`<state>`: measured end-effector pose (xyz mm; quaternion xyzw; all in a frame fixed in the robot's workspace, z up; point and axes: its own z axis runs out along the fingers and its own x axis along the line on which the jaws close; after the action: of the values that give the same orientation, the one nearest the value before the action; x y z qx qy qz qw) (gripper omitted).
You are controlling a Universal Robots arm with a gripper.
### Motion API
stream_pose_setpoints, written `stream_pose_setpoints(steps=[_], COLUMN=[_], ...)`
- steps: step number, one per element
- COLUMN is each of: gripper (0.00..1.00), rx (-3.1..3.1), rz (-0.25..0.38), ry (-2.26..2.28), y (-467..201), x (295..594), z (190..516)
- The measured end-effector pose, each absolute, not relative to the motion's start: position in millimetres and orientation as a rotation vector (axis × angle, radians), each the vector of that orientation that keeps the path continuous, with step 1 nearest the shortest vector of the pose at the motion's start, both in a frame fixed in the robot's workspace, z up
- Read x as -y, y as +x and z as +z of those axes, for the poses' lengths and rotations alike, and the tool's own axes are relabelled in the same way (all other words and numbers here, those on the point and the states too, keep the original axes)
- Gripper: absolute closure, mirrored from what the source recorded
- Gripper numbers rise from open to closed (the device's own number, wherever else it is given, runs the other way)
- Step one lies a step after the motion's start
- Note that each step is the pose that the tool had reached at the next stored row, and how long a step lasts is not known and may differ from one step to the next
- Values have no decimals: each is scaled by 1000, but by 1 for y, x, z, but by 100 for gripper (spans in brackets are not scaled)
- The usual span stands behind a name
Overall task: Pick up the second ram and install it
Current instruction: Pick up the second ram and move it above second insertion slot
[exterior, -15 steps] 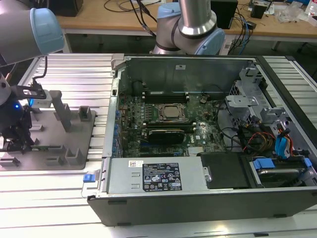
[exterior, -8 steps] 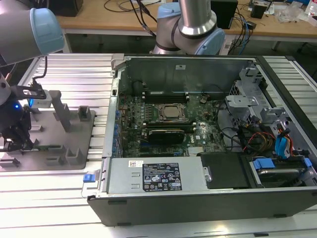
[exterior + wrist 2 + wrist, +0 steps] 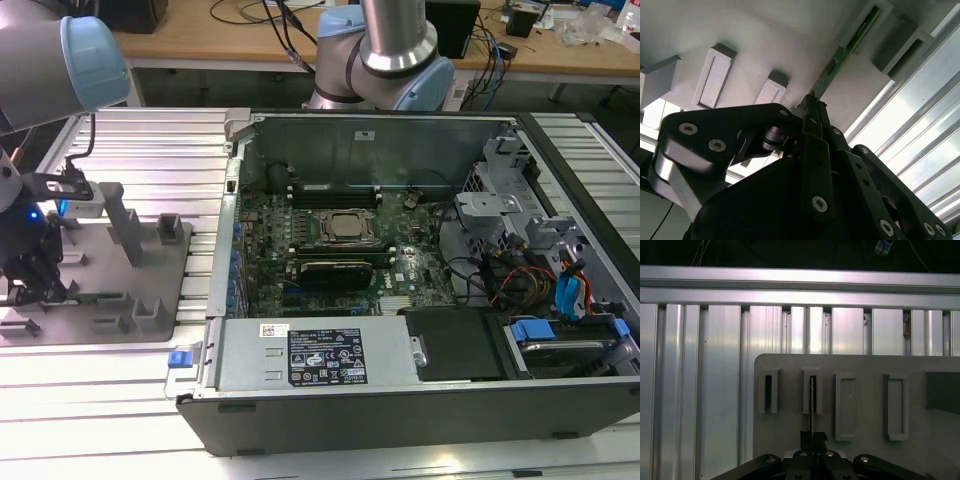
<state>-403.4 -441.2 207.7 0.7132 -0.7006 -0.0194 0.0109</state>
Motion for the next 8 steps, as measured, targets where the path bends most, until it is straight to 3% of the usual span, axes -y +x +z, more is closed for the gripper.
stream_pose_setpoints(steps=[8], gripper=[91], rx=[2186], rz=[-61], ry=[2225], y=[-403], x=[441], z=[217])
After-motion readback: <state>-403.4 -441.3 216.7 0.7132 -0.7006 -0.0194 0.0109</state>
